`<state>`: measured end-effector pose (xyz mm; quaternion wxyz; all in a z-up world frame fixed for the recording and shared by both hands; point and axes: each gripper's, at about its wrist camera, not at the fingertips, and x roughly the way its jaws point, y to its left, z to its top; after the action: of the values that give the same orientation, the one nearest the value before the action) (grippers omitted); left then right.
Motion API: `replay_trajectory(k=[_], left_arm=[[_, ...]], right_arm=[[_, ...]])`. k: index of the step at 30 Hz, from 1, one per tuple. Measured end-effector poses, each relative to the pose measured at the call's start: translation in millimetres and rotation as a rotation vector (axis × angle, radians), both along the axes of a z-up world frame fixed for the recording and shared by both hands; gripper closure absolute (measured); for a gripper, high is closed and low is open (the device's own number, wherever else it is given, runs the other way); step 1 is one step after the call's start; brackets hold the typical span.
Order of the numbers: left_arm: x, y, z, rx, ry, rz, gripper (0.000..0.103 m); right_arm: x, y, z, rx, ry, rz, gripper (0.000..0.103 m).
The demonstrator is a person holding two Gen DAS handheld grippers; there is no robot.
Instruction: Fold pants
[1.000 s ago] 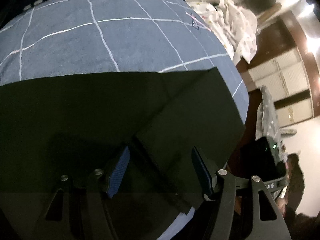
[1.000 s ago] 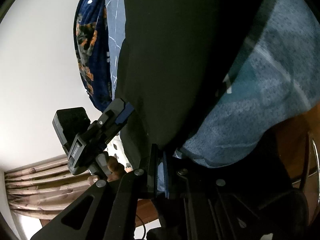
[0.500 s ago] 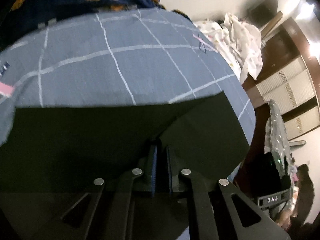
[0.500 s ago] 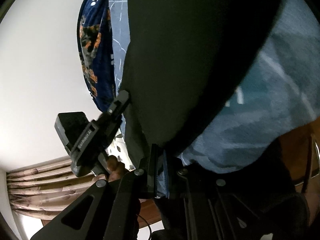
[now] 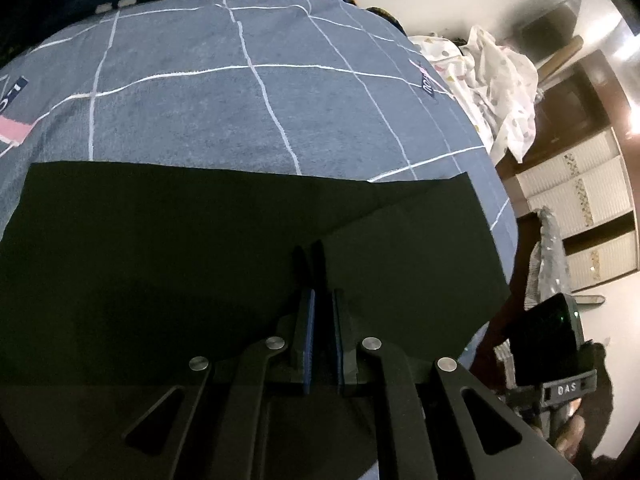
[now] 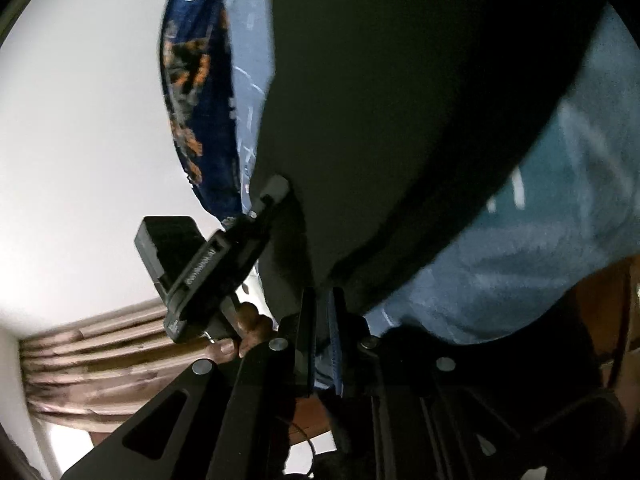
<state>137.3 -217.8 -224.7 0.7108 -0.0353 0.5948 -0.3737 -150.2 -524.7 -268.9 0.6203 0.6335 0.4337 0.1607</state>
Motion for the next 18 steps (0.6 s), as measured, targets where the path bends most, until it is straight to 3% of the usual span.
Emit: replay_trajectory(k=[6, 8, 10, 18], left_arm=[[-9.4, 12.2, -1.6, -0.024, 0.05, -0.019, 0.091], [-10.0, 14.0, -6.4, -0.021, 0.076, -0.02, 0.086], [-10.3, 15.7, -9.3, -0.043, 0.098, -0.014, 0.086], [-14.7, 22.7, -13.9, -0.09, 0.159, -0.014, 0.085]], right_arm=[[-1.8, -6.0, -8.0, -0.012, 0.023, -0.026, 0.092], [-3.0, -9.6, -9.2, -0.033, 0.048, -0.046, 0.08], [-4.7, -12.9, -9.7, -0.024, 0.057, -0.082, 0.075], [-2.8, -8.3, 0.1, -0.074, 0.105, -0.147, 0.069]])
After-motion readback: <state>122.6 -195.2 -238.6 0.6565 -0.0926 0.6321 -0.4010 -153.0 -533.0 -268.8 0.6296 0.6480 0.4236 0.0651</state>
